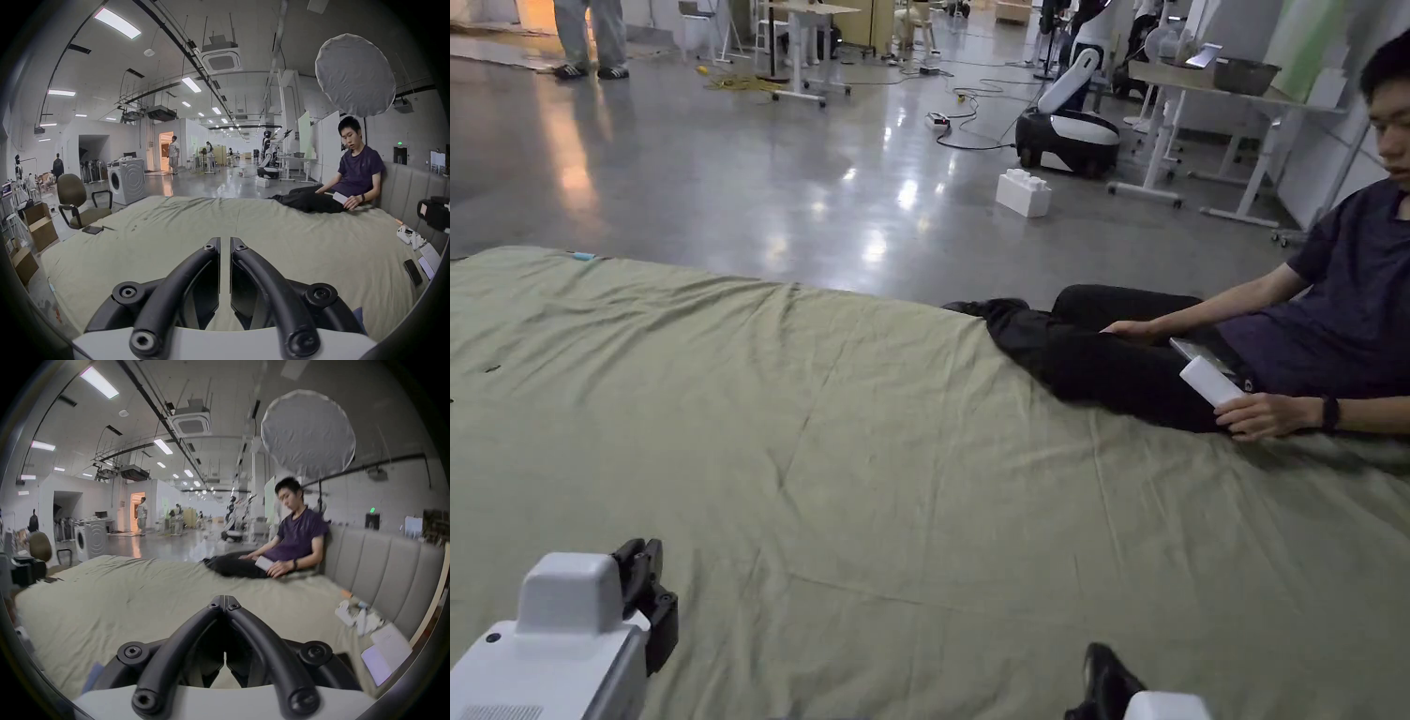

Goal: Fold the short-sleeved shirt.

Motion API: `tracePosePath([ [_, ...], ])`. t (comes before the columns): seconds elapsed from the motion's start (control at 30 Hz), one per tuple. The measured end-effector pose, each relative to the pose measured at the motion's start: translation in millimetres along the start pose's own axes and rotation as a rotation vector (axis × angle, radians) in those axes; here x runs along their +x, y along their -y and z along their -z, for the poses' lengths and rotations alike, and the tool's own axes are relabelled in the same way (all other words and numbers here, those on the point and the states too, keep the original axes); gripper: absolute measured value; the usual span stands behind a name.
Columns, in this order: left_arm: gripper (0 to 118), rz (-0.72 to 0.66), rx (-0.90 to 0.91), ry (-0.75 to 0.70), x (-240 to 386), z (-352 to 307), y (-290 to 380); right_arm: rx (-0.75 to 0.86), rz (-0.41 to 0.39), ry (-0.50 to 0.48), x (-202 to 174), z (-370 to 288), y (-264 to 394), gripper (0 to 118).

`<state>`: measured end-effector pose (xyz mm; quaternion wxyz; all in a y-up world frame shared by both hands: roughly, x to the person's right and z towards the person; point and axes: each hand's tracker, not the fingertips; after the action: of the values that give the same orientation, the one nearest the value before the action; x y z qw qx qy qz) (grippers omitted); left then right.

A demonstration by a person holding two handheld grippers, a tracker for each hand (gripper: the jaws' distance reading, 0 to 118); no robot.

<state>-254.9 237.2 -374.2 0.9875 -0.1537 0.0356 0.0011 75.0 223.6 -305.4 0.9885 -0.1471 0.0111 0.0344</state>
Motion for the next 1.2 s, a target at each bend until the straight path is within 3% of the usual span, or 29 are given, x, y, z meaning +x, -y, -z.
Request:
tracePosePath([
  [0.17, 7, -0.023, -0.144, 0.035, -15, -2, 34, -0.126, -0.025, -0.142, -60, 12, 41, 1],
  [0.3, 7, -0.102, -0.264, 0.114, -25, -2, 57, -0.177, -0.071, -0.162, -84, 37, 70, 1],
  [0.47, 8, -0.234, -0.437, 0.23, -34, 8, 83, -0.283, -0.085, -0.068, -79, 62, 100, 1],
  [0.63, 10, -0.363, -0.549, 0.373, -39, 28, 98, -0.296, -0.082, -0.047, -68, 64, 110, 1],
  [0.7, 25, -0.423, -0.594, 0.472, -39, 39, 104, -0.304, -0.076, -0.05, -66, 66, 110, 1],
  [0.73, 38, -0.441, -0.614, 0.518, -40, 44, 106, -0.309, -0.06, -0.05, -65, 67, 111, 1],
  [0.8, 74, -0.489, -0.657, 0.616, -37, 56, 110, -0.322, -0.028, -0.044, -61, 67, 112, 1],
  [0.83, 84, -0.5, -0.685, 0.643, -35, 62, 112, -0.322, -0.017, -0.038, -59, 68, 113, 0],
  [0.97, 87, -0.503, -0.766, 0.733, -24, 83, 123, -0.327, -0.002, -0.033, -58, 67, 114, 1],
  [1.2, 88, -0.688, -0.868, 0.916, -9, 116, 151, -0.324, -0.014, -0.039, -56, 68, 117, 1],
])
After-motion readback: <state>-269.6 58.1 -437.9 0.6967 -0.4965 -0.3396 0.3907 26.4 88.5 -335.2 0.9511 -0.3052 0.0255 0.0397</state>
